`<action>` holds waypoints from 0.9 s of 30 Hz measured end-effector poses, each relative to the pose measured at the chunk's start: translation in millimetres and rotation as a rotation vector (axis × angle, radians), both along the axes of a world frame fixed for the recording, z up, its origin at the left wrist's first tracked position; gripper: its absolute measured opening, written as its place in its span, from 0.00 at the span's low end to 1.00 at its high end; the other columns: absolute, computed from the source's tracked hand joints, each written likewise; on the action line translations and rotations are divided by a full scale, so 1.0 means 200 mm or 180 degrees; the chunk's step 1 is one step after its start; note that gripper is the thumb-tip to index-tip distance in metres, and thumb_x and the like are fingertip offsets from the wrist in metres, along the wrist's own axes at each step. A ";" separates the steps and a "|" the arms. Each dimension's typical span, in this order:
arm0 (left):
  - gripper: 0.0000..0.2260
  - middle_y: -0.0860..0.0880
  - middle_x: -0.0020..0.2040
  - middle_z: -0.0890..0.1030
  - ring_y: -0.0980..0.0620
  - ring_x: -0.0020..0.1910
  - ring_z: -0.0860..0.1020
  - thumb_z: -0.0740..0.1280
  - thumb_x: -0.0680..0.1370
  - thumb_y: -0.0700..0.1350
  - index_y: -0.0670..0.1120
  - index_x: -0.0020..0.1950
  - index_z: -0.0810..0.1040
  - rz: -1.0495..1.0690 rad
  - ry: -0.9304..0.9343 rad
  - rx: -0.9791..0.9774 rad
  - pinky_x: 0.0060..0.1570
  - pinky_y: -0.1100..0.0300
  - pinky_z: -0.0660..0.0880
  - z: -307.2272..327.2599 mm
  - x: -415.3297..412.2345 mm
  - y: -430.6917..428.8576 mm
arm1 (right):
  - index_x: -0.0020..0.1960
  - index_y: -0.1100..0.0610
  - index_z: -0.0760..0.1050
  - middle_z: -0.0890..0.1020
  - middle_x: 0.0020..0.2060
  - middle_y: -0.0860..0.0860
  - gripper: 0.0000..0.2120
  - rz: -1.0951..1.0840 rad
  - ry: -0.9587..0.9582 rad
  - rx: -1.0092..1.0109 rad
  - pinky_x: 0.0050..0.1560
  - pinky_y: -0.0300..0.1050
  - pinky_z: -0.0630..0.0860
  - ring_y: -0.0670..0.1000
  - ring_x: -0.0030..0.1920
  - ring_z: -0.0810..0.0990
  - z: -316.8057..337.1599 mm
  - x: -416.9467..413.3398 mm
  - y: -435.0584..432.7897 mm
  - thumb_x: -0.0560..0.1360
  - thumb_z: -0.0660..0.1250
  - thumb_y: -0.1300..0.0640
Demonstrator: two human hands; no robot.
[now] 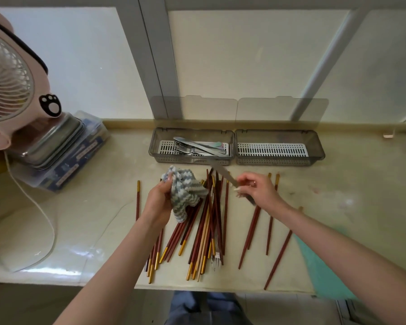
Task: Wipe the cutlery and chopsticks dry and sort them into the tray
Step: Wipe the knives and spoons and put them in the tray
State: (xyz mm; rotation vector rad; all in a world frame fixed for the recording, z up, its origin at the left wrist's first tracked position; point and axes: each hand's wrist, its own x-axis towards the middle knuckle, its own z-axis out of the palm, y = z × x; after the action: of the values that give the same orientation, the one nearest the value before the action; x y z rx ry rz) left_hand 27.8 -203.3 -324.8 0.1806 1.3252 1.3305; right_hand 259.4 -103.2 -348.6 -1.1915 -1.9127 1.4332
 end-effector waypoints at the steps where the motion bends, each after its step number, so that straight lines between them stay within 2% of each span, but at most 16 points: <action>1: 0.10 0.42 0.49 0.81 0.45 0.48 0.79 0.57 0.80 0.42 0.42 0.57 0.75 -0.0085 -0.0036 0.0087 0.58 0.46 0.73 0.00 0.01 0.00 | 0.48 0.60 0.79 0.81 0.38 0.52 0.07 -0.0249 0.0403 -0.0467 0.39 0.42 0.80 0.48 0.35 0.81 0.06 -0.05 -0.04 0.72 0.68 0.69; 4: 0.11 0.44 0.47 0.82 0.49 0.45 0.80 0.56 0.80 0.43 0.42 0.57 0.76 -0.0458 -0.0035 0.0339 0.47 0.54 0.78 0.03 0.06 0.01 | 0.49 0.57 0.79 0.81 0.35 0.54 0.06 -0.0347 0.0860 -0.0983 0.31 0.43 0.79 0.51 0.30 0.79 0.14 -0.21 -0.16 0.73 0.68 0.65; 7: 0.13 0.40 0.52 0.81 0.46 0.50 0.79 0.57 0.80 0.44 0.40 0.58 0.76 -0.0610 0.0065 0.0420 0.53 0.53 0.75 0.05 0.08 0.03 | 0.43 0.62 0.77 0.80 0.30 0.54 0.03 -0.0791 0.1079 -0.1115 0.25 0.40 0.74 0.50 0.26 0.77 0.13 -0.35 -0.23 0.72 0.71 0.64; 9: 0.12 0.40 0.52 0.82 0.46 0.50 0.80 0.60 0.79 0.43 0.39 0.56 0.78 -0.0595 0.0230 0.0417 0.52 0.55 0.76 0.05 0.09 0.05 | 0.40 0.63 0.75 0.80 0.28 0.54 0.05 -0.1125 0.1197 -0.1159 0.26 0.40 0.73 0.49 0.25 0.76 0.13 -0.41 -0.26 0.72 0.71 0.64; 12: 0.08 0.43 0.44 0.83 0.49 0.41 0.81 0.67 0.75 0.40 0.37 0.51 0.80 -0.0471 0.0542 0.0306 0.38 0.62 0.77 0.05 0.10 0.08 | 0.39 0.62 0.75 0.79 0.28 0.54 0.06 -0.1248 0.1151 -0.1140 0.29 0.40 0.74 0.48 0.26 0.75 0.15 -0.46 -0.30 0.73 0.70 0.65; 14: 0.08 0.42 0.41 0.83 0.50 0.36 0.82 0.70 0.72 0.38 0.35 0.49 0.80 -0.0373 0.0668 0.0143 0.32 0.63 0.77 0.06 0.10 0.10 | 0.39 0.63 0.74 0.78 0.29 0.54 0.05 -0.1255 0.1079 -0.1178 0.28 0.41 0.74 0.49 0.26 0.75 0.15 -0.48 -0.33 0.73 0.69 0.65; 17: 0.08 0.40 0.40 0.83 0.48 0.35 0.83 0.73 0.69 0.38 0.35 0.45 0.81 -0.0292 0.0740 -0.0063 0.32 0.60 0.78 0.06 0.08 0.13 | 0.40 0.65 0.73 0.77 0.29 0.56 0.06 -0.1322 0.1117 -0.1257 0.27 0.42 0.73 0.49 0.25 0.74 0.16 -0.48 -0.36 0.74 0.68 0.66; 19: 0.11 0.40 0.40 0.83 0.48 0.34 0.83 0.74 0.68 0.39 0.34 0.46 0.80 -0.0125 0.0687 -0.0167 0.32 0.60 0.78 0.07 0.06 0.16 | 0.39 0.64 0.73 0.76 0.28 0.56 0.06 -0.1330 0.1129 -0.1314 0.26 0.41 0.70 0.48 0.23 0.72 0.16 -0.48 -0.37 0.73 0.68 0.66; 23: 0.14 0.40 0.43 0.82 0.45 0.40 0.82 0.74 0.68 0.39 0.32 0.49 0.78 0.0020 0.0504 -0.0269 0.38 0.57 0.78 0.09 -0.01 0.24 | 0.37 0.62 0.72 0.76 0.28 0.55 0.08 -0.1305 0.0996 -0.1319 0.24 0.40 0.67 0.47 0.22 0.71 0.14 -0.47 -0.40 0.73 0.70 0.65; 27: 0.15 0.43 0.43 0.82 0.46 0.41 0.80 0.75 0.68 0.43 0.36 0.48 0.77 0.0150 0.0567 -0.0428 0.37 0.58 0.75 0.08 -0.09 0.30 | 0.38 0.64 0.72 0.76 0.28 0.56 0.07 -0.1266 0.0926 -0.1341 0.22 0.39 0.67 0.47 0.22 0.72 0.12 -0.45 -0.41 0.73 0.70 0.65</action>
State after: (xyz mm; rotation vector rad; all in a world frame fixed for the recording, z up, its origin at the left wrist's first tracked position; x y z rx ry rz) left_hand 10.4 -143.1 -308.6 0.1792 1.5726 1.2826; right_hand 169.8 -184.5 -323.7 -1.3609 -1.1338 1.7114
